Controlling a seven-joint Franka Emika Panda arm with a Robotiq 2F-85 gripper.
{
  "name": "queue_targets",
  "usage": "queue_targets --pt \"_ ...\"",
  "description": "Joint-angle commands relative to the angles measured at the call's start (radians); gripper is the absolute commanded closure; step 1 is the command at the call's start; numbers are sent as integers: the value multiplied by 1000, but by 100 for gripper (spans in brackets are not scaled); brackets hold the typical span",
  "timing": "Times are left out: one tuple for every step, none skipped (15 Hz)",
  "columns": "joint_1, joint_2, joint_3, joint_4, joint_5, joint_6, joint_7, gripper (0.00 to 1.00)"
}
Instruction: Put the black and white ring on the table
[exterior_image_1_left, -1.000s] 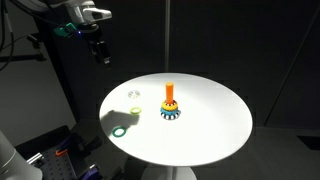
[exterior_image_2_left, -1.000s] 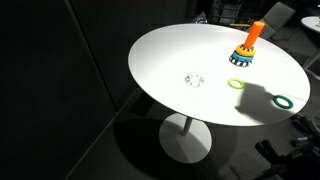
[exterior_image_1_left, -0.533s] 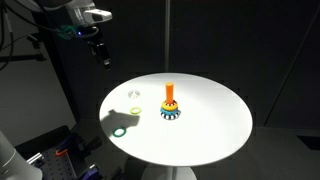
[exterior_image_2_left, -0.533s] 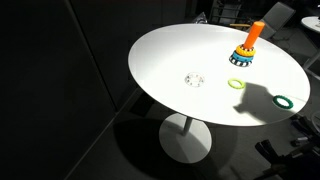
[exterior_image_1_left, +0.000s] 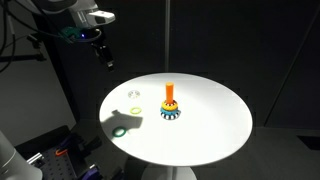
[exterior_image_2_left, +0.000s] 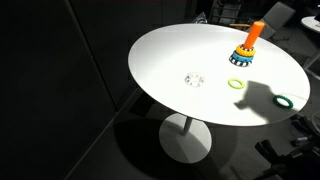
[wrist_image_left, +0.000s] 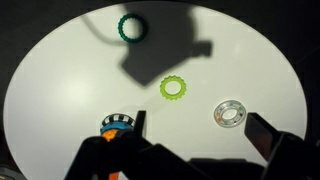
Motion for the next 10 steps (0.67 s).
queue_targets --pt "-22 16 -21 -21 -8 92 1 0" --pt "-27 25 -27 -25 -7 118 -3 0" --pt "-32 37 -34 -28 -7 145 -7 0" --pt "-40 50 -36 -29 -12 168 -6 0" --pt "-47 69 -43 -27 -14 186 -9 0" --pt "-54 85 -46 -25 -18 202 -9 0" --pt "-61 107 -51 -20 -20 215 -11 0" --pt "-68 129 -56 -14 -25 226 -13 0" --pt "-75 146 -59 -9 -31 235 -12 0" --pt "-80 165 -64 -4 -35 245 -14 0"
